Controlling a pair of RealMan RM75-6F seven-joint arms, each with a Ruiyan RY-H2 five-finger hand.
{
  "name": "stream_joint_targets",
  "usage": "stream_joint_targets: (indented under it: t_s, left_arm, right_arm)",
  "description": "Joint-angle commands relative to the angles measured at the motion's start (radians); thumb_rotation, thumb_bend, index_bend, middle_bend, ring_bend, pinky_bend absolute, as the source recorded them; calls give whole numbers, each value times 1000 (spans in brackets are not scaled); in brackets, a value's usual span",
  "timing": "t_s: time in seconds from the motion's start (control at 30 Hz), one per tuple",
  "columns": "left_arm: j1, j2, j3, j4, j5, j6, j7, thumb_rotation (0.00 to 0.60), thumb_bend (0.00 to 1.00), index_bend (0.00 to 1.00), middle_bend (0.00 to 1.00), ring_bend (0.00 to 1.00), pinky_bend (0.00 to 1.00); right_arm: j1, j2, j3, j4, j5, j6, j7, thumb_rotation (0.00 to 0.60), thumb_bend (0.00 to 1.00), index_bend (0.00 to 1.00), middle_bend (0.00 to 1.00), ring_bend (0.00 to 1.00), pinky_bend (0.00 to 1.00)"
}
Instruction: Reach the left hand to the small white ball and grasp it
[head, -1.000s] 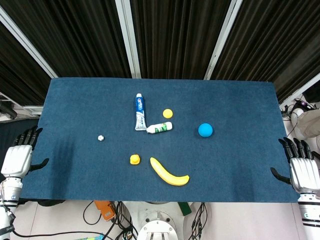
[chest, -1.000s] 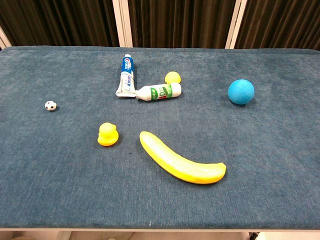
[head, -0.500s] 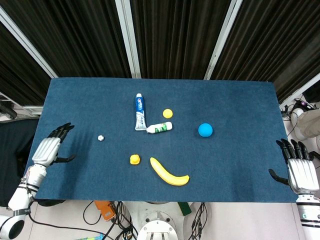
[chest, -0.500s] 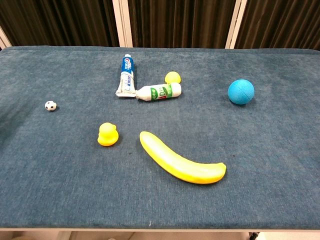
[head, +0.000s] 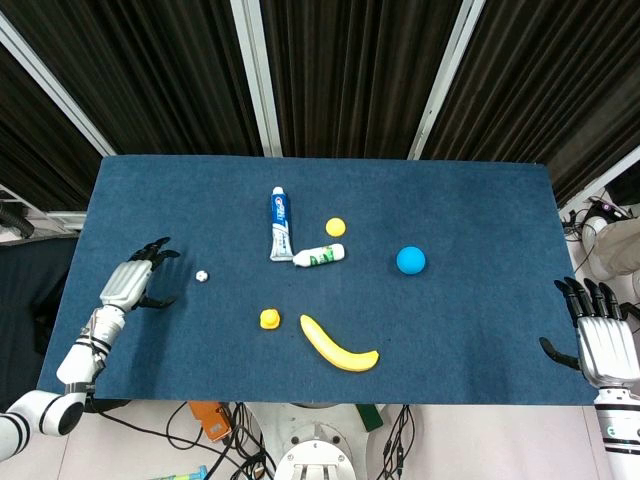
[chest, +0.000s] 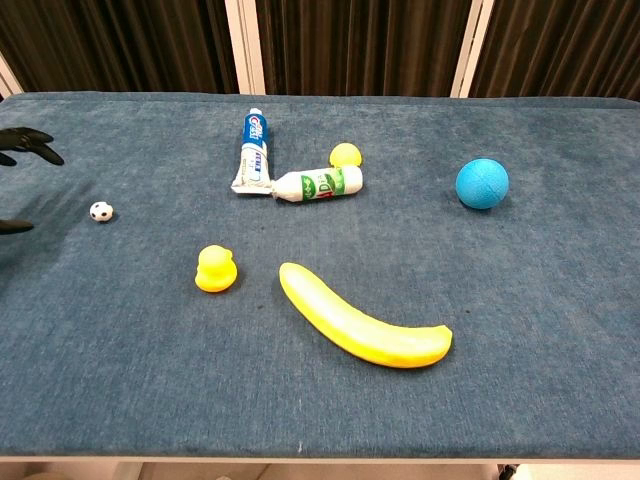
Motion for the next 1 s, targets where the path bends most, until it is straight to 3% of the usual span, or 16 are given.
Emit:
stream_joint_targets:
  t_s: [0.03, 0.3, 1.0]
  left_arm:
    - [-23, -23, -2, 29, -13, -33, -11, 600, 184, 234, 0, 0, 105]
    - [-55, -52, -3, 62, -13, -58, -26, 600, 184, 313, 0, 0, 104]
    - [-127, -111, -6, 118, -37, -135, -24, 600, 190, 398, 0, 0, 105]
  right_arm:
    - [2, 0, 0, 0, 3, -5, -5, 600, 349, 167, 156, 91, 0]
    - [5, -1, 4, 0, 12, -8, -10, 600, 349, 167, 156, 91, 0]
    - [7, -2, 7, 3, 19, -10, -11, 600, 349, 167, 156, 91, 0]
